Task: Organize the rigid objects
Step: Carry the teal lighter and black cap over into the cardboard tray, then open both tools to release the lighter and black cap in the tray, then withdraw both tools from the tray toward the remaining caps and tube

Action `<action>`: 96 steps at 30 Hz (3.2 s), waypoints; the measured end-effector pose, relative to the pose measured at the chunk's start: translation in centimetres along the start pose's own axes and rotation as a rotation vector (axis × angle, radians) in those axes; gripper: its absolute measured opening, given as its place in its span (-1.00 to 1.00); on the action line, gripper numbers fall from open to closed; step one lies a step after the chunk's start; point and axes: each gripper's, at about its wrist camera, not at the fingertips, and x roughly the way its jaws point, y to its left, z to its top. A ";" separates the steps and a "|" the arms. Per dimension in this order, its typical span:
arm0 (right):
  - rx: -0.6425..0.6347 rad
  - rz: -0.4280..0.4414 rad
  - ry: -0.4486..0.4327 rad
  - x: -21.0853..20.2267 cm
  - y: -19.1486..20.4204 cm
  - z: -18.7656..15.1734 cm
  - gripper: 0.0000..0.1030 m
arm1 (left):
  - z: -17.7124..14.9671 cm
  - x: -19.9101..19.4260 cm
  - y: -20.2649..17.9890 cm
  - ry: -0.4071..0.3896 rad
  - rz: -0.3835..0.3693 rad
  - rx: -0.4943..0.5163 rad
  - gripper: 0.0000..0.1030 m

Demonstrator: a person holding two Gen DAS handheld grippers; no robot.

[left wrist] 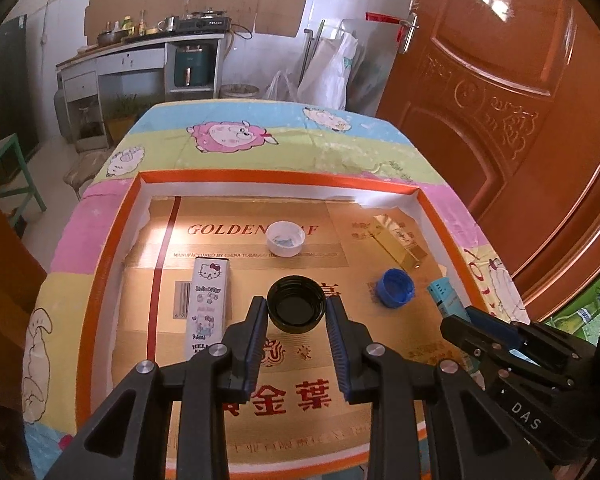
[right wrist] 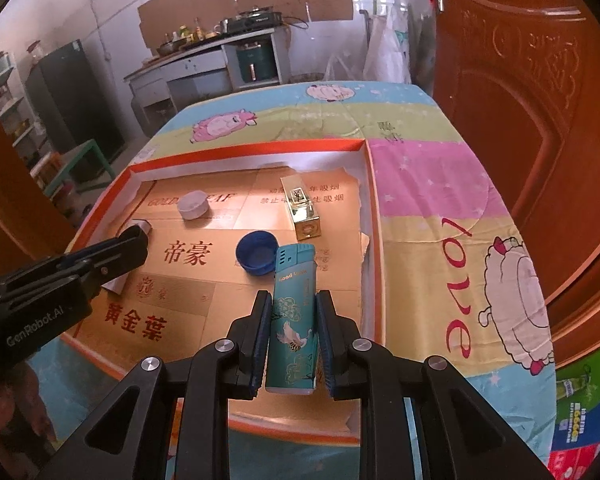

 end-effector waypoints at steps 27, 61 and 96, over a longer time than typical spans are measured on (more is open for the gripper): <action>-0.010 -0.022 0.014 2.4 -0.1 0.2 -0.56 | -0.5 3.1 0.2 0.035 0.041 0.036 -0.40; -0.037 -0.023 -0.066 -1.8 0.6 -1.0 -0.08 | -1.0 -2.1 0.0 -0.053 0.059 0.020 -0.14; -0.035 -0.026 -0.141 -12.9 3.5 -8.1 -0.08 | -8.9 -13.5 0.1 -0.143 0.066 0.000 -0.14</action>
